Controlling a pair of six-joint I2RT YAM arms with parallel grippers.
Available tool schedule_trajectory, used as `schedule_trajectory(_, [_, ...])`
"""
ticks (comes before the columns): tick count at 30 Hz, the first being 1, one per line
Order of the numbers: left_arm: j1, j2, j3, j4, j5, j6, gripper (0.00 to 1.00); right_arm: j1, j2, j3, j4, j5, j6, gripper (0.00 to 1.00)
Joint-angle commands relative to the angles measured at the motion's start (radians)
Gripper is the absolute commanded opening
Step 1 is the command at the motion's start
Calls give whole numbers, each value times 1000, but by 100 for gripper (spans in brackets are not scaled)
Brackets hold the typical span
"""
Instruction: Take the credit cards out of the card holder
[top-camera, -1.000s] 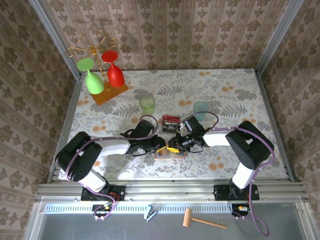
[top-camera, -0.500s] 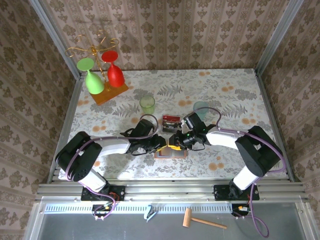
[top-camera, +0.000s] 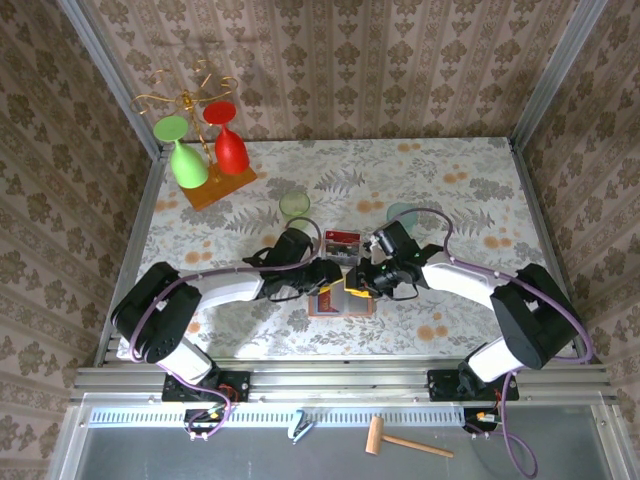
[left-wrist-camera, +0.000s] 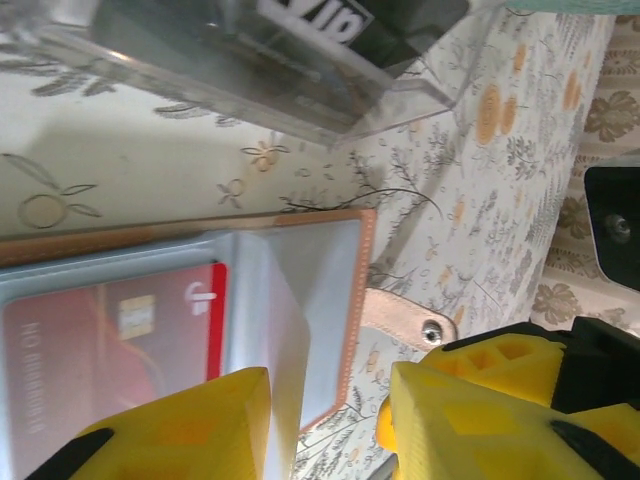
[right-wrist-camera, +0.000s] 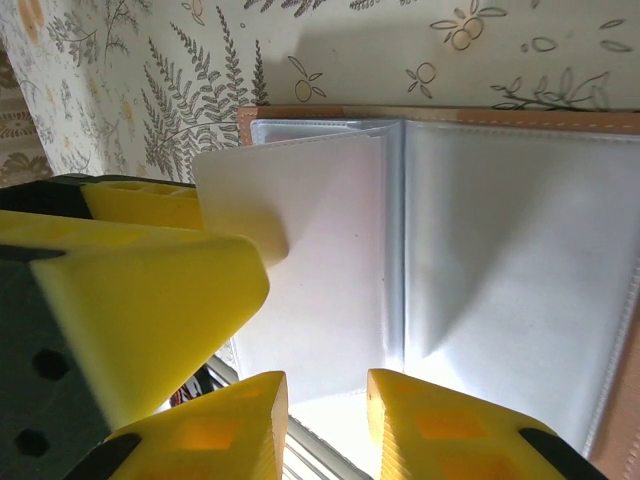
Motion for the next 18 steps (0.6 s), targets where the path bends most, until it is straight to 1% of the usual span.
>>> schedule_trajectory(1, [-13, 27, 41, -27, 20, 22, 38, -17, -49, 24, -74, 41, -34, 27])
schedule_trajectory(5, [-23, 56, 64, -21, 31, 21, 40, -40, -92, 9, -98, 60, -43, 27])
schedule_trajectory(13, [-42, 112, 110, -11, 48, 16, 44, -90, -224, -49, -134, 96, -53, 26])
schedule_trajectory(18, [-55, 150, 143, -7, 58, 15, 46, -118, -278, -82, -153, 100, -59, 26])
